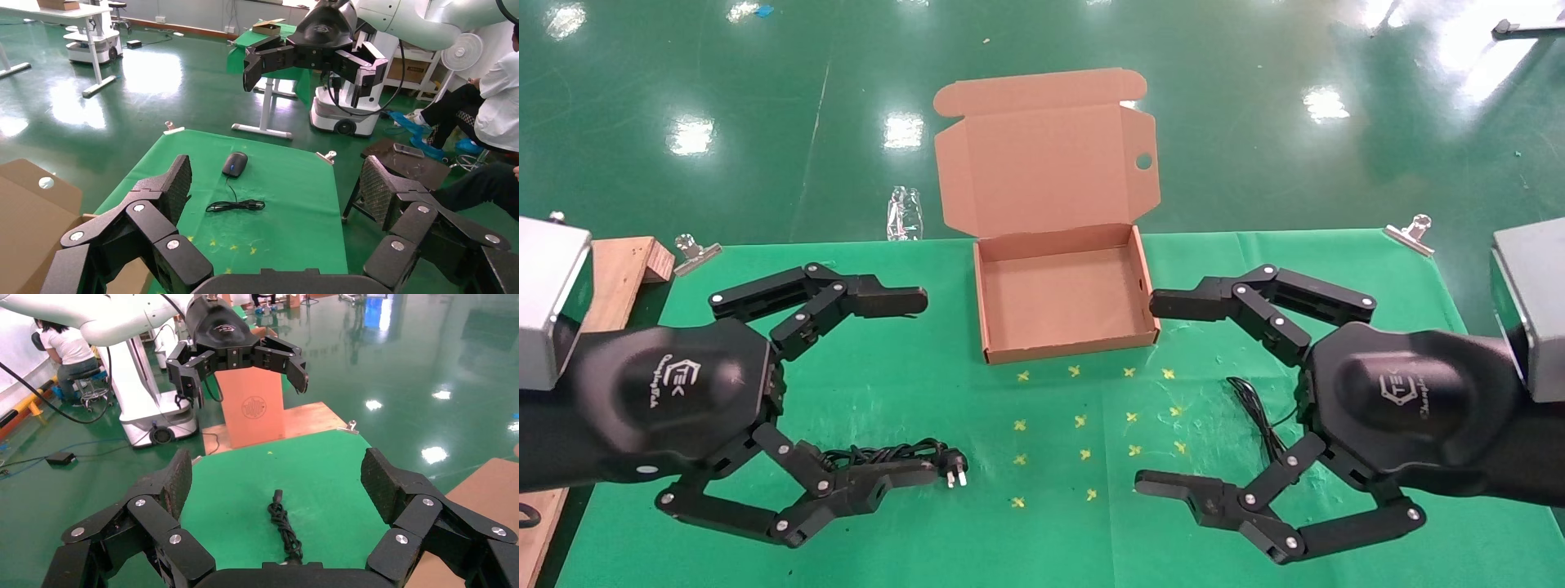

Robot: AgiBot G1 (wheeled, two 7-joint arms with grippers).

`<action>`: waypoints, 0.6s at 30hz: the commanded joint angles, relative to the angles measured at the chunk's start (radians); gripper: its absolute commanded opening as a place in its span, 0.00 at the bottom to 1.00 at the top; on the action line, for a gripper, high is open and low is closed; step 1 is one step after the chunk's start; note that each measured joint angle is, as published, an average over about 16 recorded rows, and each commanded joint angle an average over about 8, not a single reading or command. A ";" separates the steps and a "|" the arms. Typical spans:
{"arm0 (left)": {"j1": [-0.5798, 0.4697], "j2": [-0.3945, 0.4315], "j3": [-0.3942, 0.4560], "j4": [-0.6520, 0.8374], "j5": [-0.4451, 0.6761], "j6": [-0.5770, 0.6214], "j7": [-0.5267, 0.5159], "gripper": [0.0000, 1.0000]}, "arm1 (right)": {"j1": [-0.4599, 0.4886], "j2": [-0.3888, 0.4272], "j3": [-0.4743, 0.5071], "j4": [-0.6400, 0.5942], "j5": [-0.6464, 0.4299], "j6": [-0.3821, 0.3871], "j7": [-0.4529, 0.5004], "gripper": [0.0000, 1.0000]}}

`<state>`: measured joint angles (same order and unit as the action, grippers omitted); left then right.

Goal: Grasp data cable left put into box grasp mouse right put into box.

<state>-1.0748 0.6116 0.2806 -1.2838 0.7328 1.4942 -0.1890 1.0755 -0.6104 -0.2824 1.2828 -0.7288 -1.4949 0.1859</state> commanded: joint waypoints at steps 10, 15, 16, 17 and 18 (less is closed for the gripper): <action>0.000 0.000 0.000 0.000 0.000 0.000 0.000 1.00 | 0.000 0.000 0.000 0.000 0.000 0.000 0.000 1.00; -0.003 -0.004 0.008 -0.010 0.032 -0.002 0.013 1.00 | 0.018 0.027 -0.019 0.021 -0.049 -0.020 0.013 1.00; -0.007 -0.006 0.014 -0.016 0.055 -0.003 0.019 1.00 | 0.031 0.037 -0.030 0.028 -0.073 -0.028 0.025 1.00; -0.013 -0.008 0.022 -0.023 0.083 -0.004 0.026 1.00 | 0.046 0.049 -0.043 0.036 -0.099 -0.037 0.039 1.00; -0.022 -0.011 0.032 -0.031 0.117 -0.005 0.034 1.00 | 0.063 0.061 -0.059 0.044 -0.129 -0.046 0.054 1.00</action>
<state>-1.1170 0.6029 0.3322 -1.3163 0.9047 1.4910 -0.1533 1.1528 -0.5509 -0.3572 1.3220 -0.8641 -1.5385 0.2500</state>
